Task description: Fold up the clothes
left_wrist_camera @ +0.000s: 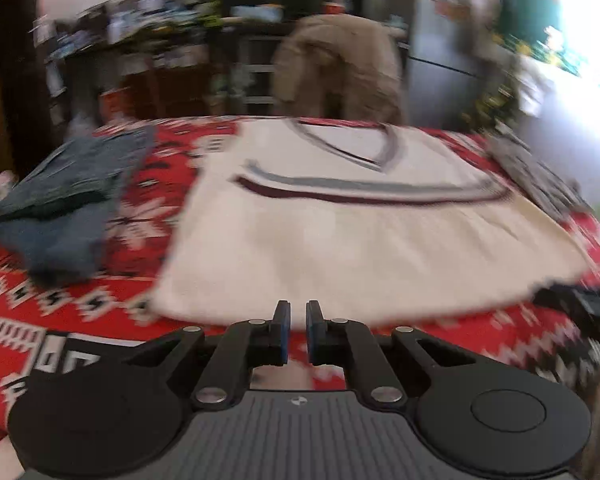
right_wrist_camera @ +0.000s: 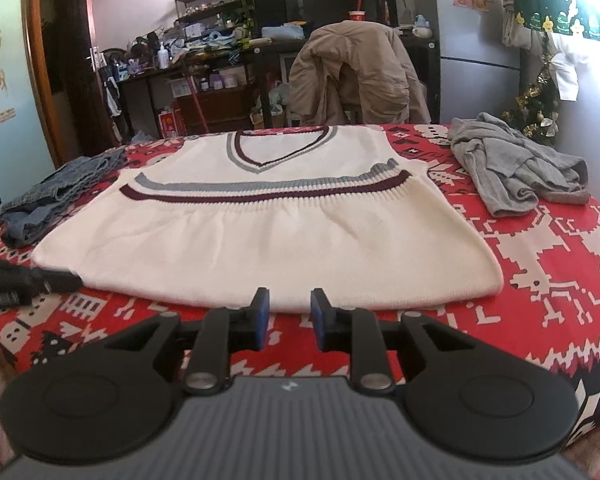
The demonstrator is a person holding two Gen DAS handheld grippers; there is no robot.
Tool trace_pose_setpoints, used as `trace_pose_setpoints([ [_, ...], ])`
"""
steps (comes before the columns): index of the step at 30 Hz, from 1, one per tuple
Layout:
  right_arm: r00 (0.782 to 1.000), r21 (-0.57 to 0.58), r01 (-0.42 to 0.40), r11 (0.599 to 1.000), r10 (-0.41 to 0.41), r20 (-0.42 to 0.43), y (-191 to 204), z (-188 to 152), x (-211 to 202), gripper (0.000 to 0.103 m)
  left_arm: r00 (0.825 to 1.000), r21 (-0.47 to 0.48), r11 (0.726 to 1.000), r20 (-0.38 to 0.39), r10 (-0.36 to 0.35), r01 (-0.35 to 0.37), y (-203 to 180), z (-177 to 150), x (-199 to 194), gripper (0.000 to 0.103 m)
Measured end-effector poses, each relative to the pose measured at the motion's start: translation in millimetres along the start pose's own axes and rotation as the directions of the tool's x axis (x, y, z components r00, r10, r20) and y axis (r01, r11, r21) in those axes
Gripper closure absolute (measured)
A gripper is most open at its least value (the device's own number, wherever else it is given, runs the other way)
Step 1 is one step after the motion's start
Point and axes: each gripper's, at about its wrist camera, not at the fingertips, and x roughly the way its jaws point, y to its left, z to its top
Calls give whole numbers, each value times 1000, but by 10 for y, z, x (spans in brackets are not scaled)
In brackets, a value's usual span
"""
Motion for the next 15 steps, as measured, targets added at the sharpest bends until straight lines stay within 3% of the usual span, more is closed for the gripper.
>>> trace_pose_setpoints([
  [9, 1000, -5, 3, 1000, -4, -6, 14, 13, -2, 79, 998, -116, 991, -33, 62, -65, 536, 112, 135, 96],
  [15, 1000, 3, 19, 1000, -19, -13, -59, 8, -9, 79, 997, -174, 982, -48, 64, -72, 622, 109, 31, 100],
])
